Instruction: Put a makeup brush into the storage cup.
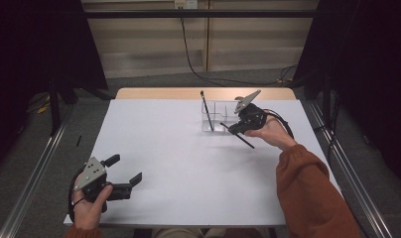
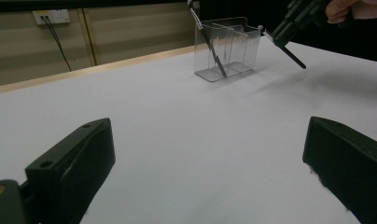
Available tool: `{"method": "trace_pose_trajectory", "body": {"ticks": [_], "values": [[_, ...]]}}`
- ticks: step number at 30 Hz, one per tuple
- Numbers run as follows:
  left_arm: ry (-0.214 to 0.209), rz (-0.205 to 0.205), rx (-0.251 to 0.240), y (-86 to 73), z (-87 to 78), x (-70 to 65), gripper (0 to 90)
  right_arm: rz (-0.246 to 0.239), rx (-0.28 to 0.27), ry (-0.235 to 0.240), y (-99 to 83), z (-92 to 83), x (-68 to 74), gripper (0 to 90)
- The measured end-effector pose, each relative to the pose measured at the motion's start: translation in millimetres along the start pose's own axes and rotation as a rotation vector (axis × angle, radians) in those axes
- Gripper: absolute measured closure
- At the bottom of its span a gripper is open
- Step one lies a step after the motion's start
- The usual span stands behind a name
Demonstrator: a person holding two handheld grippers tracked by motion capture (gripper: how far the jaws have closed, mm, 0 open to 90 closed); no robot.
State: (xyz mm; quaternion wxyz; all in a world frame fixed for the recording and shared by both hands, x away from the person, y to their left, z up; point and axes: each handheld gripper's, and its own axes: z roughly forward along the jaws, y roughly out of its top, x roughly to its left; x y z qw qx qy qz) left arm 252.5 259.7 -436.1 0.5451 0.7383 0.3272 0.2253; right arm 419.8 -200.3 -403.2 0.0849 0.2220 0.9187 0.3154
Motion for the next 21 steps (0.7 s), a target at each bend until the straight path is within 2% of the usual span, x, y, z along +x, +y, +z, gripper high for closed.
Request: {"method": "trace_pose_trajectory", "body": {"ticks": [8,16,21], "values": [[0.003,0.001,0.002,0.1,-0.2,-0.2,2.3,0.062,-0.109,-0.044,-7.0,-10.8,-1.4,84.6],[0.002,-0.002,0.004,0.1,0.4,-0.8,2.2,0.158,-0.245,-0.069,-16.6,-15.8,0.4,84.6],[0.001,-0.003,0.001,-0.1,0.2,-0.2,2.3,0.178,-0.288,-0.079,-19.6,-17.7,2.8,84.5]]}}
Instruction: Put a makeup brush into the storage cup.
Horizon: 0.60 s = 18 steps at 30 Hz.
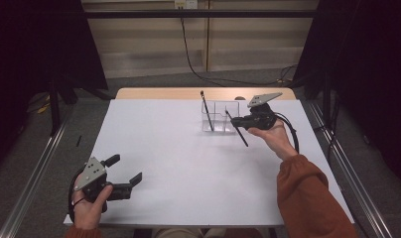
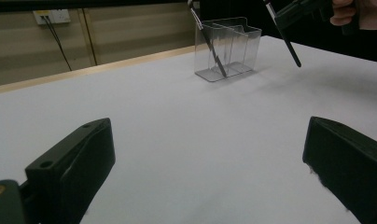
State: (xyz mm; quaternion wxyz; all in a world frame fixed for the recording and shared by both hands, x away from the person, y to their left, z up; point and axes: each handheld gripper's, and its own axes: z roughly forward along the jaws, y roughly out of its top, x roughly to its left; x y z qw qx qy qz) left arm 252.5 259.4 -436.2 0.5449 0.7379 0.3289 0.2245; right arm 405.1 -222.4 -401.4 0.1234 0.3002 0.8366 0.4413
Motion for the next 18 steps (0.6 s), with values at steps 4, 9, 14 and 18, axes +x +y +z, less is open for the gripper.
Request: {"method": "trace_pose_trajectory", "body": {"ticks": [4,9,14,18], "values": [[0.0,0.003,0.004,0.2,0.1,-0.4,2.3,0.019,-0.042,0.002,-1.1,-3.4,0.6,84.6],[-0.003,0.0,-0.001,0.1,-0.2,0.0,2.3,0.039,-0.118,0.016,-2.2,-4.8,1.8,84.5],[-0.001,0.005,0.001,0.3,-0.4,-0.1,2.3,0.048,-0.154,0.003,-6.2,-3.0,3.5,84.5],[-0.001,0.003,0.0,0.2,-0.1,0.3,2.2,0.065,-0.194,0.003,-7.5,-4.6,3.3,84.5]]}}
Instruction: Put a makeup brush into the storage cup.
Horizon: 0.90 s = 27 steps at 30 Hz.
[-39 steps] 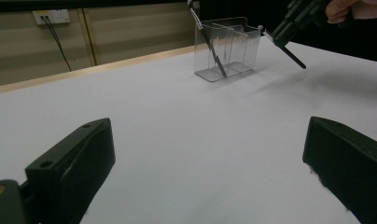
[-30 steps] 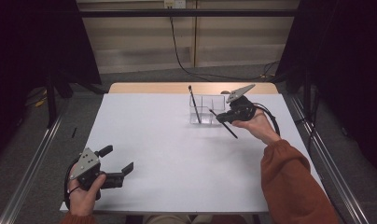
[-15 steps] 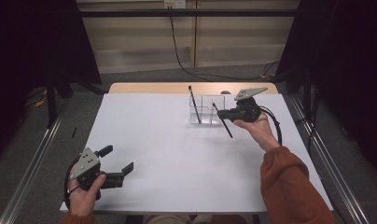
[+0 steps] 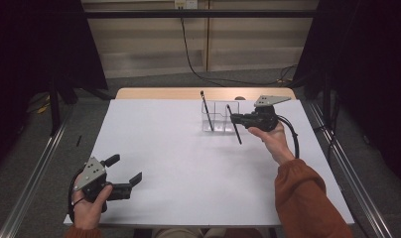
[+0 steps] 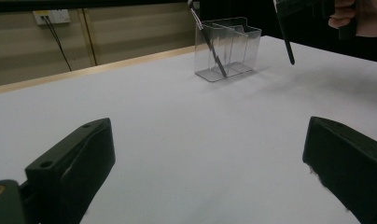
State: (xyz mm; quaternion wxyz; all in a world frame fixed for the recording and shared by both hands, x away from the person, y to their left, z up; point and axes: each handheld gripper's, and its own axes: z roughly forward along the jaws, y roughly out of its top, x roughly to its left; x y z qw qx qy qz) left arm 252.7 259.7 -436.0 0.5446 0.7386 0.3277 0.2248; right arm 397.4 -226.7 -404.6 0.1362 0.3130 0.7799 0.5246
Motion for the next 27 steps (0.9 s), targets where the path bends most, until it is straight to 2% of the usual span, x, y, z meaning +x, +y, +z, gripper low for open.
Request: {"method": "trace_pose_trajectory", "body": {"ticks": [4,20,27], "values": [[-0.002,0.0,0.004,0.1,0.0,-0.3,2.3,0.001,-0.022,-0.014,0.9,-0.9,1.2,84.5],[0.0,0.001,-0.003,0.1,-0.1,-0.1,2.3,0.018,-0.127,-0.005,12.1,-8.9,2.4,84.5],[0.004,-0.004,-0.006,-0.1,0.6,-0.2,2.2,0.022,-0.144,-0.008,16.6,-14.4,3.8,84.5]]}}
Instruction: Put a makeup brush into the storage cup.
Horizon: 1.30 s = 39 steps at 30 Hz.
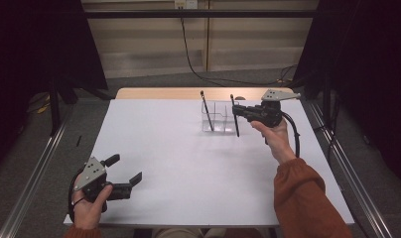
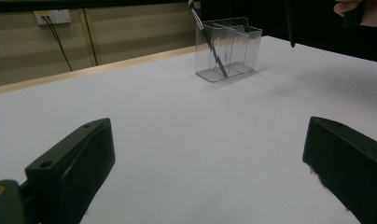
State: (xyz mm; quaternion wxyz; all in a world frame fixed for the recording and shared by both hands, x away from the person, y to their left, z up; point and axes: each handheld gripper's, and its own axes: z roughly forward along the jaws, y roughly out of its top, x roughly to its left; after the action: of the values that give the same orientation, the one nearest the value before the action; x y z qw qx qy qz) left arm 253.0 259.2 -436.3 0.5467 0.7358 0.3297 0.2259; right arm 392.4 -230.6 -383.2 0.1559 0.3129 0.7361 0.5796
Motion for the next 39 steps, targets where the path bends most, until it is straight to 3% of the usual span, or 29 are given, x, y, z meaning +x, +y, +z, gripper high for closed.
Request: {"method": "trace_pose_trajectory", "body": {"ticks": [23,39], "values": [[-0.004,0.006,0.006,0.0,1.0,0.2,2.2,-0.037,-0.067,0.011,36.0,8.6,7.4,84.4],[-0.005,0.015,0.01,0.1,1.6,-0.1,2.1,-0.043,-0.08,-0.005,58.1,28.8,4.6,84.4]]}}
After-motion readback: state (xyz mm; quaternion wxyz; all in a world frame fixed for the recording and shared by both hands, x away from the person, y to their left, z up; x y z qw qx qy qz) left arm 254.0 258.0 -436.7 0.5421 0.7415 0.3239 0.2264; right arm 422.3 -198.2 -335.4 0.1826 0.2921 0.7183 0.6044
